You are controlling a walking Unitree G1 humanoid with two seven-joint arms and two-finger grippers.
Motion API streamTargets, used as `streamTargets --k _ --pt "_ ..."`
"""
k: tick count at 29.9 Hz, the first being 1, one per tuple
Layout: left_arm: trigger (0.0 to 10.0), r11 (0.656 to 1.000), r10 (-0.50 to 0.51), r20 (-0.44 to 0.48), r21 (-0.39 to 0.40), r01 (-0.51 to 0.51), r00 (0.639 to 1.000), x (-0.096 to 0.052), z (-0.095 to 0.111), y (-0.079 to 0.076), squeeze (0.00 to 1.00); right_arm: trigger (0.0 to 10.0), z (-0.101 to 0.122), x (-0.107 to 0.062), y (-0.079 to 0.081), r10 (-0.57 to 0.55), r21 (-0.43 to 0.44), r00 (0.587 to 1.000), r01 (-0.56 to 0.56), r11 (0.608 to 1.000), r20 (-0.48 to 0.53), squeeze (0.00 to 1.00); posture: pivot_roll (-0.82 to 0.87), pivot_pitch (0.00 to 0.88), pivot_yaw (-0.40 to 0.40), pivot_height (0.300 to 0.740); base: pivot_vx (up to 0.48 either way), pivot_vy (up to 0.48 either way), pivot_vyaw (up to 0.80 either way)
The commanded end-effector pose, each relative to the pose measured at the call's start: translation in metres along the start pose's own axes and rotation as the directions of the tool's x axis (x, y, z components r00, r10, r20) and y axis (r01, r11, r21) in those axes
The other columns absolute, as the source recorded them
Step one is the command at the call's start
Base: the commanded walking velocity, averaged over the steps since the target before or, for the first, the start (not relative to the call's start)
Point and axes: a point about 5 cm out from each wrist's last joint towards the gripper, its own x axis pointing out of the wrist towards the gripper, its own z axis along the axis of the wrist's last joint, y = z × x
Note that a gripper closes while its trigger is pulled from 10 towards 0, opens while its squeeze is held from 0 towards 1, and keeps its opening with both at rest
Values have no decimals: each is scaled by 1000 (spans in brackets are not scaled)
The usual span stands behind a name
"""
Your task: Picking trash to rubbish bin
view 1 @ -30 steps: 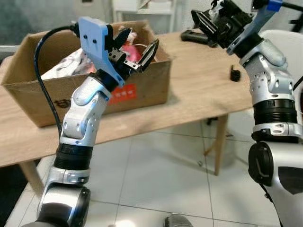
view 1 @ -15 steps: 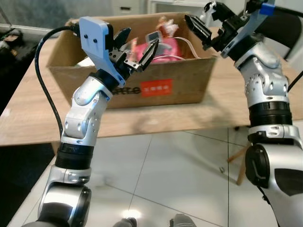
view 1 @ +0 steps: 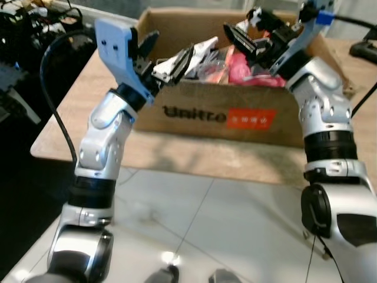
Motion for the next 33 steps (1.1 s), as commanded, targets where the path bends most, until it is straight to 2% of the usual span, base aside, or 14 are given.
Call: streamTargets --k 1,3,11,24,33 --pt "10000 999 -33 12 -8 33 999 1 1 -3 0 10000 4 -3 5 44 19 998 -45 999 38 0 -69 126 26 740 0 0 0" --pt "10000 998 -60 53 -31 62 997 2 8 -5 0 10000 8 -5 8 83 34 994 -86 996 75 0 -75 123 28 740 0 0 0" --pt "10000 994 -98 87 -36 101 991 5 15 -5 0 10000 11 -8 9 82 41 992 -86 995 96 0 -92 114 33 740 200 0 0" --pt "10000 980 -177 124 -64 186 976 10 19 -16 0 10000 23 -16 4 80 53 988 -87 995 132 0 -98 113 37 740 308 0 0" --pt "10000 977 -195 126 -65 204 973 9 20 -16 0 10000 24 -21 2 92 61 987 -101 993 135 0 -99 118 40 740 344 0 0"
